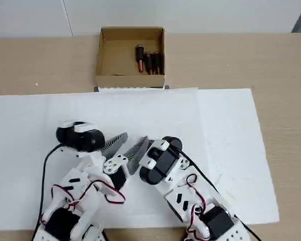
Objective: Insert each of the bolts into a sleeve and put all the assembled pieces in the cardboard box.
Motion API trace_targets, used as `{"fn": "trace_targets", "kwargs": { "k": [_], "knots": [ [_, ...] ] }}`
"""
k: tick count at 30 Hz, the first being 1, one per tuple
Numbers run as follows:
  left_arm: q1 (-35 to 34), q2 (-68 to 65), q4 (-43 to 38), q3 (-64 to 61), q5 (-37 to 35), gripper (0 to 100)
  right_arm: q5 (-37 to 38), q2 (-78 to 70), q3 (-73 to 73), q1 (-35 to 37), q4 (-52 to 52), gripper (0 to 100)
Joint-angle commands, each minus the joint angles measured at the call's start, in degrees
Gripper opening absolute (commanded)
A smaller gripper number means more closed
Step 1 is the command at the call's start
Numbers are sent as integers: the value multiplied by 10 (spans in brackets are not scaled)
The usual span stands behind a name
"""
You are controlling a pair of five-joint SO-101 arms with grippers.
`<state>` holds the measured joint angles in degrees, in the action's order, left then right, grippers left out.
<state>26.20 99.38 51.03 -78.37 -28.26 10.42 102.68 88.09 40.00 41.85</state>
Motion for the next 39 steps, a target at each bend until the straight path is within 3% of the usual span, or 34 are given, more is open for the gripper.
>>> {"fn": "trace_targets", "kwargs": {
  "k": [1,8,13,19,26,34,39],
  "knots": [
    [-2,3,17,41,5,185,7,6,-29,3,-15,4],
    [-11,5,28,37,4,179,7,6,-37,3,-15,4],
    [-76,5,-5,49,6,0,7,6,-43,2,-13,4],
    [-141,5,-16,18,53,6,3,6,-40,-7,-11,4],
    [-220,5,-18,-77,135,6,-38,1,-21,-107,-15,4],
    [-234,5,-18,-128,180,6,-147,-2,-51,-193,-13,4],
    [-232,5,-18,-154,184,6,-156,-87,-142,-199,-11,4]
  ]
}}
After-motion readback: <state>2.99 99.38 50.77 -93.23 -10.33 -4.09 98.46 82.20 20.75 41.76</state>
